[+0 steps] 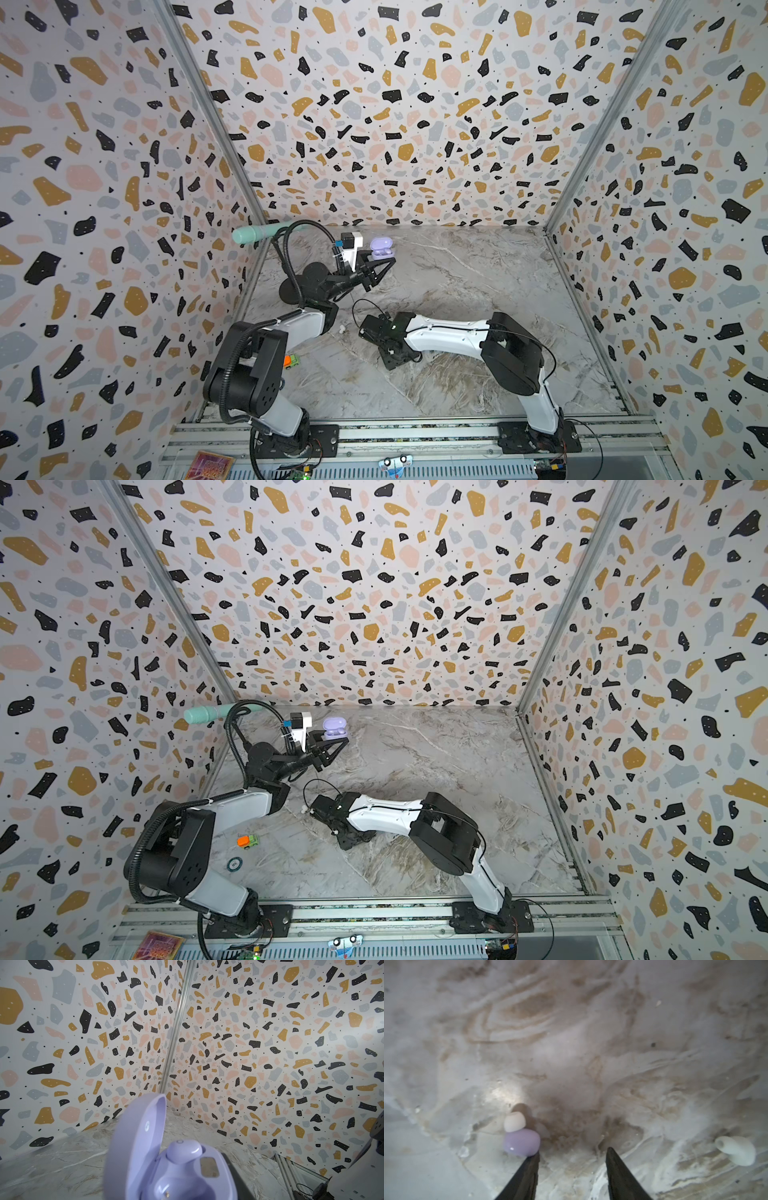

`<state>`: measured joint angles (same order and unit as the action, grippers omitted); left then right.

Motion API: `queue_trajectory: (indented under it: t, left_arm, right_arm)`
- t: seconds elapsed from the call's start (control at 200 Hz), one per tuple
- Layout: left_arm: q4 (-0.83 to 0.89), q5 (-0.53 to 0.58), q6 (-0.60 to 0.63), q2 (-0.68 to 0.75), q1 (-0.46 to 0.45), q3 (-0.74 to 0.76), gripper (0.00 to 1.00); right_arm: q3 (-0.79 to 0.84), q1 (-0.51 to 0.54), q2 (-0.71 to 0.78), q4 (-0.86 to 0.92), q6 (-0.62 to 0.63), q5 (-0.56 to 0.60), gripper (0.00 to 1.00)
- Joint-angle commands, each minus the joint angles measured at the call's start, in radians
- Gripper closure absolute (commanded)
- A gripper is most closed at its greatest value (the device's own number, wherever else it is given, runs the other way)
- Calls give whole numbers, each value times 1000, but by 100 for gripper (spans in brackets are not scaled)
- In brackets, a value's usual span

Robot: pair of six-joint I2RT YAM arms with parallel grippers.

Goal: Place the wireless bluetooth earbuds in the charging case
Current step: 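Lower the open right gripper toward the second lavender earbud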

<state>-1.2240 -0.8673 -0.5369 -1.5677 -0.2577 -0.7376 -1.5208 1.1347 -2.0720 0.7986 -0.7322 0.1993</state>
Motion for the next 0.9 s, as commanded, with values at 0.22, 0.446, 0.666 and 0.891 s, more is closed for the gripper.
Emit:
queue_trajectory:
  t: [0.22, 0.446, 0.666, 0.891]
  left_arm:
    - [-95, -19, -1, -8, 6, -14, 70]
    - [-92, -19, -1, -11, 5, -17, 71]
    - [-92, -21, -2, -10, 5, -14, 70]
    - [-89, -22, -1, -7, 5, -15, 71]
  right_arm:
    - [26, -25, 55, -2, 27, 7, 47]
    - [82, 6, 120, -46, 4, -76, 48]
    - [60, 35, 86, -75, 9, -91, 49]
    - [18, 22, 30, -58, 42, -49, 49]
